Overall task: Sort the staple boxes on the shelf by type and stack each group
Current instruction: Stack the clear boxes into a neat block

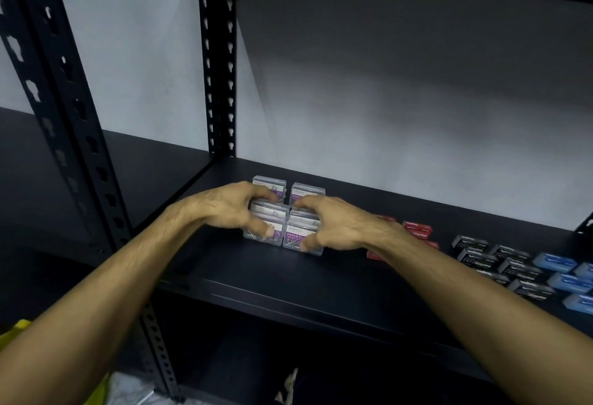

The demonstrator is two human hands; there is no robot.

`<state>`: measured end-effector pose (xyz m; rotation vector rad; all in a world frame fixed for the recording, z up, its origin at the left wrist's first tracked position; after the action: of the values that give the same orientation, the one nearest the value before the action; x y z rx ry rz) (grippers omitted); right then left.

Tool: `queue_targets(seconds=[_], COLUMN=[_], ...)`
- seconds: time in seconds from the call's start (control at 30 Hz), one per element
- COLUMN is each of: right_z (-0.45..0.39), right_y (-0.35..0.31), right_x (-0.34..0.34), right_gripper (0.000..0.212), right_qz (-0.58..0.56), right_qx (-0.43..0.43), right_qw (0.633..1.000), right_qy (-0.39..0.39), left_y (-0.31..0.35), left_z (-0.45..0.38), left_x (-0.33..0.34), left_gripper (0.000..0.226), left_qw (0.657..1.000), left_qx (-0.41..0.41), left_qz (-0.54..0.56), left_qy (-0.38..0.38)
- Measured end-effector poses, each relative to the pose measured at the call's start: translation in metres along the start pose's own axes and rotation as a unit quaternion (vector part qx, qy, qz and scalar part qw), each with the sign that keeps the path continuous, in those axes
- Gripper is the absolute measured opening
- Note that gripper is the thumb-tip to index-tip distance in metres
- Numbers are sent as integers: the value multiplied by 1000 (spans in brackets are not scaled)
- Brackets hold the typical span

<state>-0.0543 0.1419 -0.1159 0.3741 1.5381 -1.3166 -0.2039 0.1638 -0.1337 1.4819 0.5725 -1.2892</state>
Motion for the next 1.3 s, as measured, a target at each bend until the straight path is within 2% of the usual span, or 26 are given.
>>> queue_targets(seconds=[0.1,0.27,0.73,0.87,0.97,1.1,1.2,1.3], right_z=[-3,-4,-6,-6,-6,-17,-33,-48], right_y=[-1,-1,1,1,0,4,13,21], right_x=[0,-1,-3,-5,-22,-50,-60,-56], right_gripper=[76,75,75,74,72,46,31,31], right_qz=[13,11,15,27,33,-17,-65,-100], right_qx=[-4,-9,-19,-24,-23,-36,-36,-13], right_qw=[1000,1000,999,999,998,989,977,977], right_qy=[10,16,25,23,54,145,198,188], left_y=[1,5,3,3,0,-9,-18,-29], left_z=[-1,0,-4,-1,3,-7,-27,-46], left_x=[-1,-3,-4,-6,-30,-61,-55,-42], left_gripper=[61,54,54,70,68,43,35,29], left_qw=[1000,999,1000,1000,998,980,976,980], left_qx=[12,27,20,7,-18,-54,-70,-82], left_qz=[-2,-1,1,-17,-32,25,39,43], left_qy=[21,32,20,0,55,188,200,178])
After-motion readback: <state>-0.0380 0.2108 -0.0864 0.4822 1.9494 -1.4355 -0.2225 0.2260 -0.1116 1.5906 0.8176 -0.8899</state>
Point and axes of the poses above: each hand's wrist, its own z-axis away from the middle knuckle, its own x-axis out of the palm, y = z × x, the point moved 9 cm from there along -z, towards the middle knuckle, and after that the axes turned 14 degrees about -z, right-handed, at the moved point
